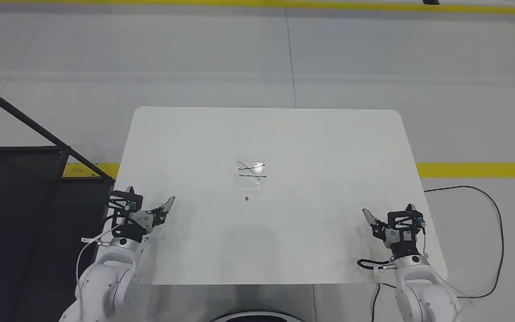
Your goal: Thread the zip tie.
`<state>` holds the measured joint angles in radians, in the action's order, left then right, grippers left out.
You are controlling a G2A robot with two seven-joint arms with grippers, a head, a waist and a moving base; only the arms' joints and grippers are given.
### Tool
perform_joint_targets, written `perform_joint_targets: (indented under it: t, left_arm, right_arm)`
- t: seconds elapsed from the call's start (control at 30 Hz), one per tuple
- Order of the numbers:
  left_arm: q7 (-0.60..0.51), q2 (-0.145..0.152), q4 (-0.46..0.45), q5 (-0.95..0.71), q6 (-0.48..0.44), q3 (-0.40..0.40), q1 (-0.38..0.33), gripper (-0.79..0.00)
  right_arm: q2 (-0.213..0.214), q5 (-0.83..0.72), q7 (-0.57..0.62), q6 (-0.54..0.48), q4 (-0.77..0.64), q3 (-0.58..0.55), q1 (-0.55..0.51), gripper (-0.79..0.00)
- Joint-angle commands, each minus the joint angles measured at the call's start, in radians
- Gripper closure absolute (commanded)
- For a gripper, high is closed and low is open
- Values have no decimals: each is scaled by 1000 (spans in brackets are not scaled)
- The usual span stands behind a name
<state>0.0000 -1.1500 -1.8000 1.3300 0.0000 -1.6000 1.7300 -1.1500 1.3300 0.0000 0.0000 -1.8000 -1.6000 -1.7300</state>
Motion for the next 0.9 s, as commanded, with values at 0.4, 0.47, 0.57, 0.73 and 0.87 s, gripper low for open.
perform_joint_targets:
  t: [0.4,0.47,0.57,0.73,0.87]
  left_arm:
    - [0,0,0,0,0,0,0,-784]
    - [0,0,0,0,0,0,0,-785]
    - [4,0,-4,2,-5,1,-1,-785]
    - [-8,7,-14,-72,-161,-28,-11,-785]
    - [-84,15,-13,-160,-304,-64,-39,-785]
  right_arm:
    - [0,0,0,0,0,0,0,-784]
    - [0,0,0,0,0,0,0,-785]
    - [0,0,0,0,0,0,0,-785]
    - [0,0,0,0,0,0,0,-785]
    - [0,0,0,0,0,0,0,-785]
